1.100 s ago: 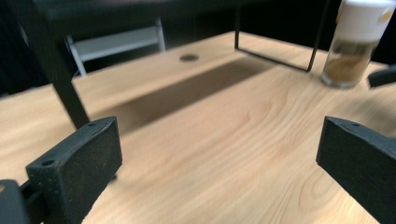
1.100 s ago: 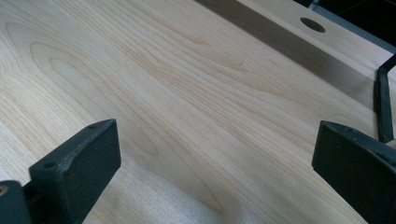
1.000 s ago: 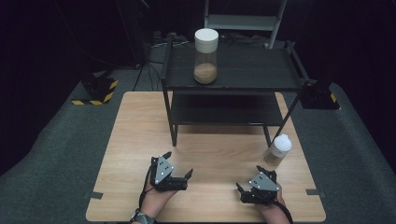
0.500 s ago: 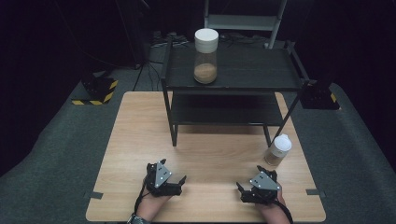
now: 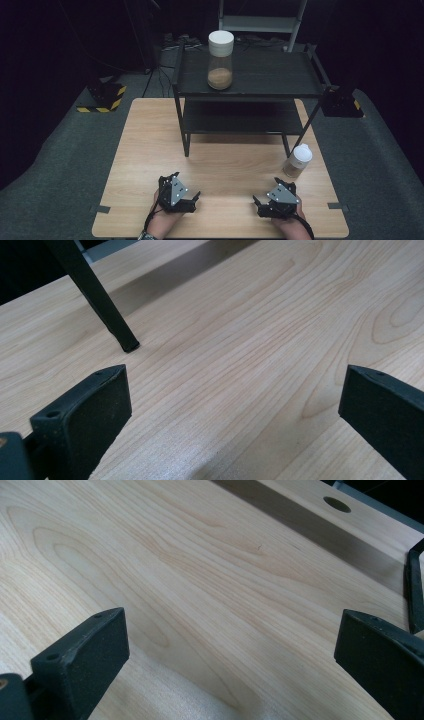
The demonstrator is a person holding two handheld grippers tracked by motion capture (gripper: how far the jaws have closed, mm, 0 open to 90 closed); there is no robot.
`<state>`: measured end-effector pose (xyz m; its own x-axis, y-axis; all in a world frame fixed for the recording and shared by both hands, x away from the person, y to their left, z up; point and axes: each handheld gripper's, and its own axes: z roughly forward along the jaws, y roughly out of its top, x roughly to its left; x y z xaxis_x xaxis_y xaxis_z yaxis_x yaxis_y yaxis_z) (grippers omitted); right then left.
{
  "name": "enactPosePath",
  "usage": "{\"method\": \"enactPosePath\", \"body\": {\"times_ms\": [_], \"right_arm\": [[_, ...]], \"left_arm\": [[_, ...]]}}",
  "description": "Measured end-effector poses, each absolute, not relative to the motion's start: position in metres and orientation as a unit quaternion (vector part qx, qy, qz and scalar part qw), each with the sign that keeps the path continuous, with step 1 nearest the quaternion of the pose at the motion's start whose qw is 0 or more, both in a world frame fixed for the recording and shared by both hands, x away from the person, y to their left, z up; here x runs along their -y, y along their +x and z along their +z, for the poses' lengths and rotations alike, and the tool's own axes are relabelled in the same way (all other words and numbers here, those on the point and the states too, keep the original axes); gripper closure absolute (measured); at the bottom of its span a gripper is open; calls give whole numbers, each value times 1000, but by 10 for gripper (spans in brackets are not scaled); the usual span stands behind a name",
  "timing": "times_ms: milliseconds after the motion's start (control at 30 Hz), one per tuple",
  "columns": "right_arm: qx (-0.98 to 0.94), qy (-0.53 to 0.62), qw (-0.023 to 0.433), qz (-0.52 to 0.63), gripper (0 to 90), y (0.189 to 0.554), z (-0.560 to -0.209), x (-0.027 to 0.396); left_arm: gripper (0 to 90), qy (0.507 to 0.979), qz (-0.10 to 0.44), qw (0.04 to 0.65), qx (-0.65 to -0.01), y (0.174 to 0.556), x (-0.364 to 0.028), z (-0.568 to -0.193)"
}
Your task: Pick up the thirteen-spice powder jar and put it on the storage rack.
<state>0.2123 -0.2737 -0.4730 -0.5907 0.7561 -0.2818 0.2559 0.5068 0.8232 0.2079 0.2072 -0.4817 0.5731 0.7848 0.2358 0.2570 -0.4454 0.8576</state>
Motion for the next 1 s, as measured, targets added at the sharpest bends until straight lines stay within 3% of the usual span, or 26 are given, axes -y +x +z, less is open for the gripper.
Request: {"method": "enactPosePath", "body": {"times_ms": [1000], "right_arm": [[-751, 329, 319, 475, 0, 195, -463, 293]], "left_arm": [[8, 786, 329, 412, -322, 205, -207, -484]]}}
